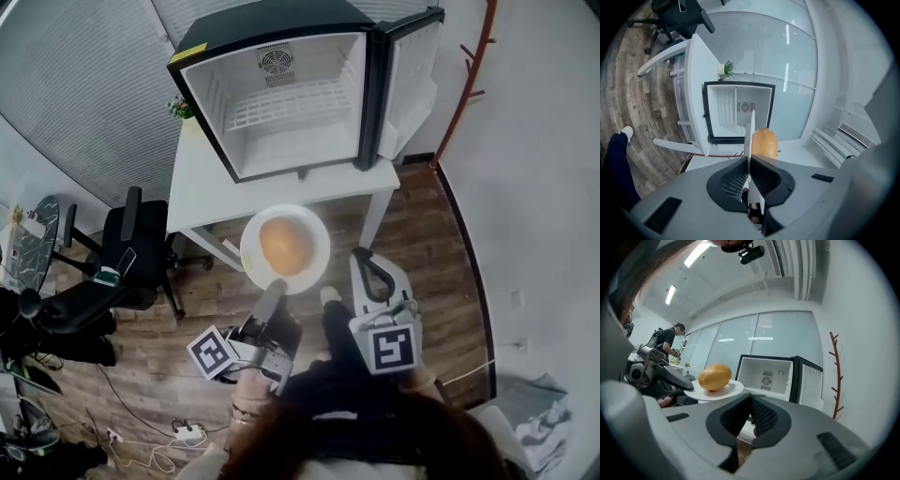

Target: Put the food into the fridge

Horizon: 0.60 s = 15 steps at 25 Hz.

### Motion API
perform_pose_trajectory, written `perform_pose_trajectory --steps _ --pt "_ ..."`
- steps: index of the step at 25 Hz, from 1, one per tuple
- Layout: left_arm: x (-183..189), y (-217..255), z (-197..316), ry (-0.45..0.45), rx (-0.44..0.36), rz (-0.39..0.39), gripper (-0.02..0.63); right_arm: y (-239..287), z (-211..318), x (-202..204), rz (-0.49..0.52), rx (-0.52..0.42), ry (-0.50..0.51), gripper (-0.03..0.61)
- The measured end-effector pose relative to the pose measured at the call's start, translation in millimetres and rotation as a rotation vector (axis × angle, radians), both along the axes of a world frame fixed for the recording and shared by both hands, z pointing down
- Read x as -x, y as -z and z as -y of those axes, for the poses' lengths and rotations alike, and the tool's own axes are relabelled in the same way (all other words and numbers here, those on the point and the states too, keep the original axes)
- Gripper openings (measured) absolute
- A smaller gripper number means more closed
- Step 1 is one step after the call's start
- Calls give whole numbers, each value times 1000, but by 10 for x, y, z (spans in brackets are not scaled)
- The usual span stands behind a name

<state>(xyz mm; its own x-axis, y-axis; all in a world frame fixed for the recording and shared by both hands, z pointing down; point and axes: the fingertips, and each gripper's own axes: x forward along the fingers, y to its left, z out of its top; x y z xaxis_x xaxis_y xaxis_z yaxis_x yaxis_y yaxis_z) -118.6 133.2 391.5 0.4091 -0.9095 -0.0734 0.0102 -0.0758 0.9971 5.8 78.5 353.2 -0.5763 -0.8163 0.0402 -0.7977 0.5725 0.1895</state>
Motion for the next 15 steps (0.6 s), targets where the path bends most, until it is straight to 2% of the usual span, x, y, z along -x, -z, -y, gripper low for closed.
perform_pose_trajectory --steps 15 --pt "142 42 570 -14 -2 -14 15 9 530 156 -2 4 -5 0"
